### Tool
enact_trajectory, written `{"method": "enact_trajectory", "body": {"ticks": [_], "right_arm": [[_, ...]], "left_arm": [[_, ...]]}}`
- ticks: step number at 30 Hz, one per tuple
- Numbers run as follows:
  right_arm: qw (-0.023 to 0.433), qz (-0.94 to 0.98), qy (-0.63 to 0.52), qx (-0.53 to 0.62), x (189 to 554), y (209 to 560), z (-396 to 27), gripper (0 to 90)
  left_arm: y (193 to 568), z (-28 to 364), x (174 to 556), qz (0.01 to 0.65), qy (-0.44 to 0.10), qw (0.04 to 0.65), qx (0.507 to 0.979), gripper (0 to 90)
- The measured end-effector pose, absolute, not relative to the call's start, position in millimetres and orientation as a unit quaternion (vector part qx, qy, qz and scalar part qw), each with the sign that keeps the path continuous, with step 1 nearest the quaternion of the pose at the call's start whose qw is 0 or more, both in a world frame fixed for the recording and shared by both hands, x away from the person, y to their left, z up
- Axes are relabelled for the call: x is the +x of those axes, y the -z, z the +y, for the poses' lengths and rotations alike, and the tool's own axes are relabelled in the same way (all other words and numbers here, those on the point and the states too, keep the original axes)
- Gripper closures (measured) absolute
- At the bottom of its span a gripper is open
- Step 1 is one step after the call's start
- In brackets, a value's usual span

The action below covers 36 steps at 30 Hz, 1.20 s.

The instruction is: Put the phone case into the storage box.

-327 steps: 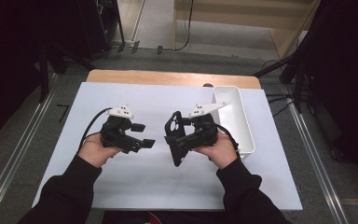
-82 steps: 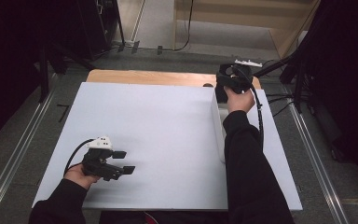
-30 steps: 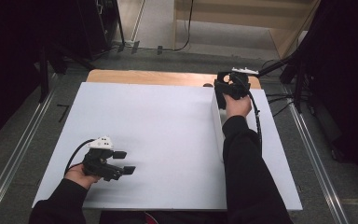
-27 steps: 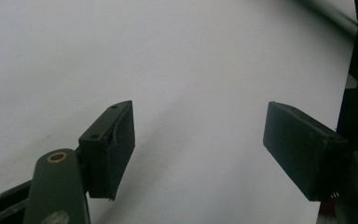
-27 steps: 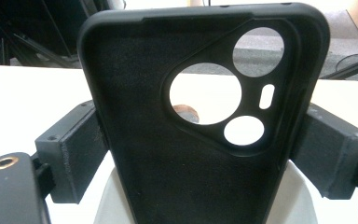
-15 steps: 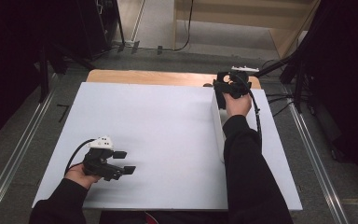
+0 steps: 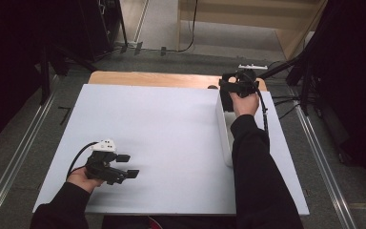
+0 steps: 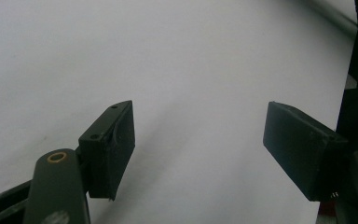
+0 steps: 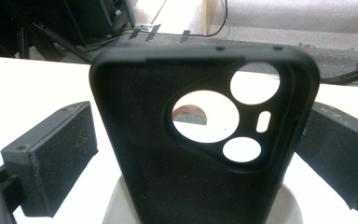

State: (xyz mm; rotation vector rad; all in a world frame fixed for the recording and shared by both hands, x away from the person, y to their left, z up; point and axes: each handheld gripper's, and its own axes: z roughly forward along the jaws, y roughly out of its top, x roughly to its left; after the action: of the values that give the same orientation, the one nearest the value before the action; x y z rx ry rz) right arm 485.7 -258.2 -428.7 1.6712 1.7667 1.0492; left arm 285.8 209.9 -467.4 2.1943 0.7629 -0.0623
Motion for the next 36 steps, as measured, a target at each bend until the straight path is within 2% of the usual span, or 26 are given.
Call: {"method": "enact_trajectory", "body": {"ticks": [24,29,36], "right_arm": [[0.254,0.657,-0.386,0.596,491,369,-262,0.0],[0.239,0.665,-0.393,0.588,488,359,-261,0.0],[0.239,0.681,-0.388,0.574,482,350,-255,0.0]], "left_arm": [[467,210,286,0.301,0.025,0.401,0.865,24.7],[467,210,286,0.301,0.025,0.4,0.865,24.6],[467,210,286,0.302,0.025,0.4,0.865,24.6]]}}
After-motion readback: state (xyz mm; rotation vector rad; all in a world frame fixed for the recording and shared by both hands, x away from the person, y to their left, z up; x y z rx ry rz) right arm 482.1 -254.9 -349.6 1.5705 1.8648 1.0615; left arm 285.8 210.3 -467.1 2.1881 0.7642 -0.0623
